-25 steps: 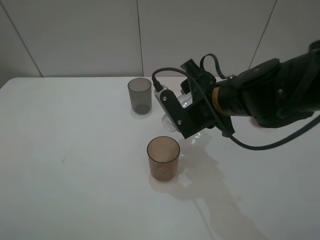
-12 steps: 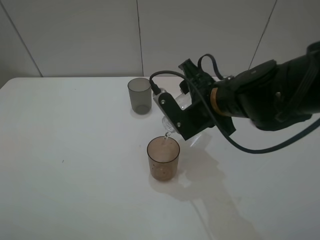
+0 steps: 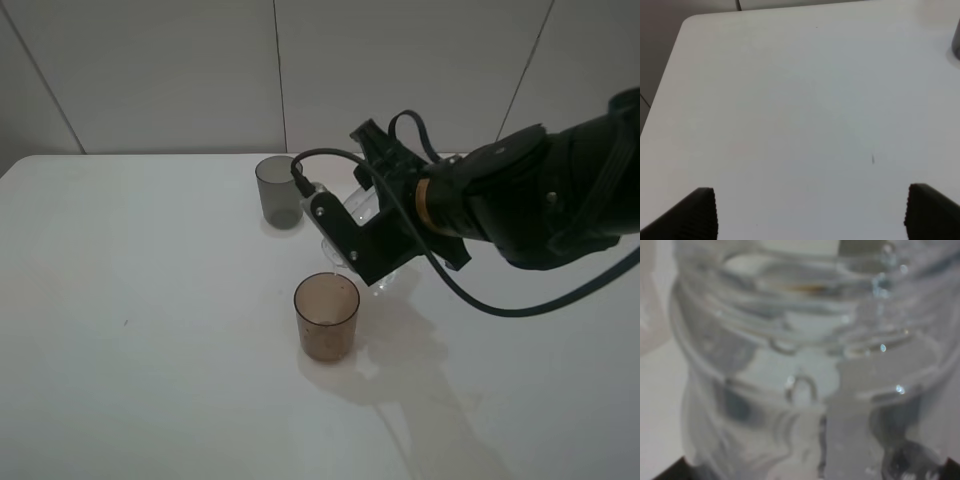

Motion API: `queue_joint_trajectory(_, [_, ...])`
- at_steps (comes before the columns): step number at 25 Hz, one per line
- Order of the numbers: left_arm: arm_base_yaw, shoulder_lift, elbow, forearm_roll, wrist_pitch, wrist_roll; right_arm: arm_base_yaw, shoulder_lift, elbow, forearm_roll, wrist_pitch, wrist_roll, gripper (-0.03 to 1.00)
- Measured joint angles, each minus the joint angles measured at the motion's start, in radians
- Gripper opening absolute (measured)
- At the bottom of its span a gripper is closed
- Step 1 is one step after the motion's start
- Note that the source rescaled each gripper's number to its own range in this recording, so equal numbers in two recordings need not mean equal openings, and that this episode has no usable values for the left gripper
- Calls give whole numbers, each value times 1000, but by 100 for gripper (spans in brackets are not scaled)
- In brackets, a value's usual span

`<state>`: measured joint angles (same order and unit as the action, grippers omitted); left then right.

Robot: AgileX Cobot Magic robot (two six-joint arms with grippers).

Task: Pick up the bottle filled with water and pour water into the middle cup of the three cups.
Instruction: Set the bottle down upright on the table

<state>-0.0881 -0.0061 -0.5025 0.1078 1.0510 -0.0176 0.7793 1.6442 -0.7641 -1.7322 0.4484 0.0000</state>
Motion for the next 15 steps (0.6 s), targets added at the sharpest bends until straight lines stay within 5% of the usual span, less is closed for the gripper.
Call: queue_joint_trajectory(15, [0,0,0,0,0,0,34,0,0,0,48,-40,0])
